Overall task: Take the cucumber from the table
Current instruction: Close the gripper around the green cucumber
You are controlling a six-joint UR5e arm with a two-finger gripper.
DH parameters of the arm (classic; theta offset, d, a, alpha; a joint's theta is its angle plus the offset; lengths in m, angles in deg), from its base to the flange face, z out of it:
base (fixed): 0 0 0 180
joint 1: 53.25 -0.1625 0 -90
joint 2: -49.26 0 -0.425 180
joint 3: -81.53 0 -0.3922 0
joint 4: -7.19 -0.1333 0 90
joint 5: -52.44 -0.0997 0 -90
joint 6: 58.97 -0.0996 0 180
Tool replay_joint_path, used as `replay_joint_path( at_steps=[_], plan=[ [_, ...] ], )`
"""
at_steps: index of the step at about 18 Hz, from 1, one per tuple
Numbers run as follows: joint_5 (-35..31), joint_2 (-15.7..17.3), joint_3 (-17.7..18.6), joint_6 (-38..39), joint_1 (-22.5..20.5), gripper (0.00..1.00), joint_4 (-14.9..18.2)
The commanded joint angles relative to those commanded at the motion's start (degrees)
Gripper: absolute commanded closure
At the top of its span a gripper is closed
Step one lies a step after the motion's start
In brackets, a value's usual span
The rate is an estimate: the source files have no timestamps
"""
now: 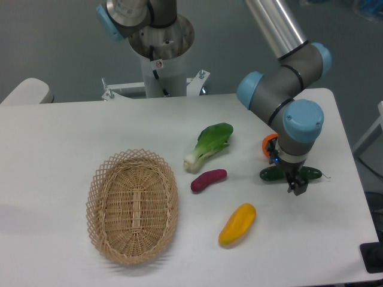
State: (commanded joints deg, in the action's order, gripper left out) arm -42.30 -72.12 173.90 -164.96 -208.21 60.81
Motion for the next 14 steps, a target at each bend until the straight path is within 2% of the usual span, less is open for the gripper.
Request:
replay_joint_path(
  at_steps=[5, 12, 13, 14],
  plan=[
    [-0.4, -0.5, 1.9, 0.3, -0.4, 0.0, -2.1],
    [-0.5, -0.9, 2.9, 0.8, -0.4, 0.02, -2.8],
    [-0.5, -0.9, 2.9, 0.8, -0.4, 0.09, -3.0],
    [-0.5, -0.9, 2.8, 0.8, -0.4, 0.24, -2.9]
  ],
)
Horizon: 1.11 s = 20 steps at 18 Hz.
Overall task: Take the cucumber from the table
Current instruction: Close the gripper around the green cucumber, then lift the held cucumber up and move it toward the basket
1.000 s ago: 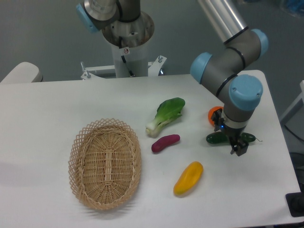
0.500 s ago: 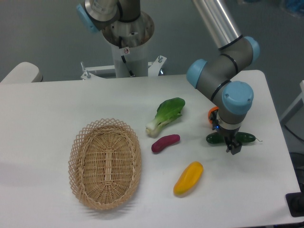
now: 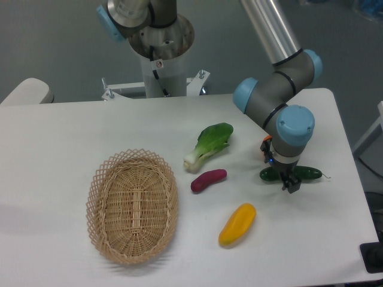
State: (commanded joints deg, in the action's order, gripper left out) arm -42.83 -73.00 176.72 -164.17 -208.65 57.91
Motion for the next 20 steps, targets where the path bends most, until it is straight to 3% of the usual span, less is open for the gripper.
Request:
replay_joint_path(
  at_steps=[3, 6, 10, 14, 17, 20],
  plan=[
    [0.0, 0.0, -0.3, -0.1, -0.1, 0.66, 0.1],
    [-0.1, 0.0, -0.7, 0.1, -0.2, 0.82, 0.3],
    [-0.1, 0.2, -1.1, 0.2, -0.2, 0.83, 0.4],
    [0.3, 1.5, -5.0, 0.4, 0.3, 0.83, 1.3],
    [1.7, 3.0, -8.3, 1.6, 1.8, 0.83, 4.4],
    [2.6, 4.4, -11.9, 5.8, 3.6, 0.83, 10.0]
  ],
)
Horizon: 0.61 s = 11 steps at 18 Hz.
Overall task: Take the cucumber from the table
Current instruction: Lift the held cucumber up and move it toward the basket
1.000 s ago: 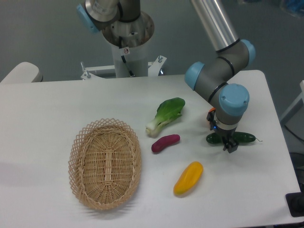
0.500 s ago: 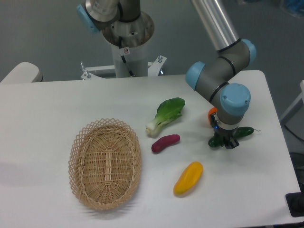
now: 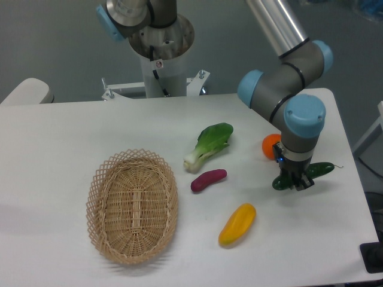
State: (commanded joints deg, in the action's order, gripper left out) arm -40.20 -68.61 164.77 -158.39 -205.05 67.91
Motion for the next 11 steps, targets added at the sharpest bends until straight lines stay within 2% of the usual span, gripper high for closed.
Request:
replay_joint_path(
  at_steps=[2, 4, 8, 11],
  plan=[
    [1.1, 1.1, -1.4, 3.9, 2.0, 0.83, 3.3],
    [3.3, 3.0, -1.5, 8.4, 4.0, 0.83, 4.9],
    [6.1, 5.3, -1.5, 16.2, 7.3, 0.83, 7.6],
    [6.3, 5.5, -1.6, 18.0, 7.7, 0.83, 7.8]
  ],
)
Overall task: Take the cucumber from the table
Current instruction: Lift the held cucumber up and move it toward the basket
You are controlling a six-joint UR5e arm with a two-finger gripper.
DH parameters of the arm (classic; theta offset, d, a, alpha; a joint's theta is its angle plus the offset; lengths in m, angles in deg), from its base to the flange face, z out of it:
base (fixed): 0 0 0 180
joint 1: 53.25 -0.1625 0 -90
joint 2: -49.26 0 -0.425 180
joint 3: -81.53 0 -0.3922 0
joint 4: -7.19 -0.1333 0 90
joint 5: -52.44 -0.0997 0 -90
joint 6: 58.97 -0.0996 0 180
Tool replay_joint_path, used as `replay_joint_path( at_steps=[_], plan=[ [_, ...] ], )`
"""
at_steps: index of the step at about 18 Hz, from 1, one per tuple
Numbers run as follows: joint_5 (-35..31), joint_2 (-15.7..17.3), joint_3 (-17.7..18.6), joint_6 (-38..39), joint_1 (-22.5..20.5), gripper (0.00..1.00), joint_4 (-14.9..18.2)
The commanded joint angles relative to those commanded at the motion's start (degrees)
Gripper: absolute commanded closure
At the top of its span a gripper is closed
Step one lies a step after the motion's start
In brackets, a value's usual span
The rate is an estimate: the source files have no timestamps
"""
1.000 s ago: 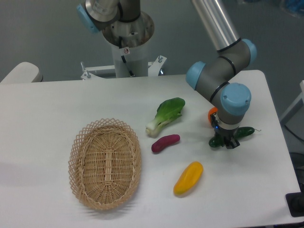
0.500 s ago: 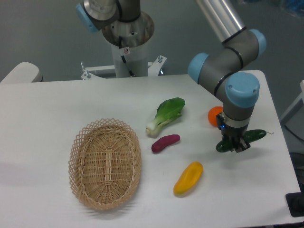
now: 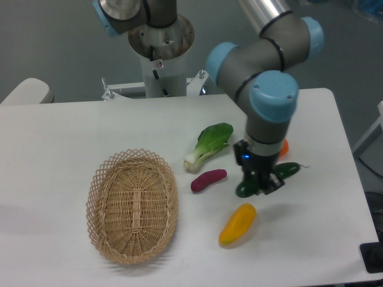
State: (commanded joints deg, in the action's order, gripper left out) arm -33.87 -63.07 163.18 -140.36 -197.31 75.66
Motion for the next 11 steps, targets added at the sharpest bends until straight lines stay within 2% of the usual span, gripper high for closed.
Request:
replay_joint_path(
  at_steps=[11],
  plan=[
    [0.7, 0.3, -0.2, 1.4, 0.7, 0.83, -0.1]
  ],
)
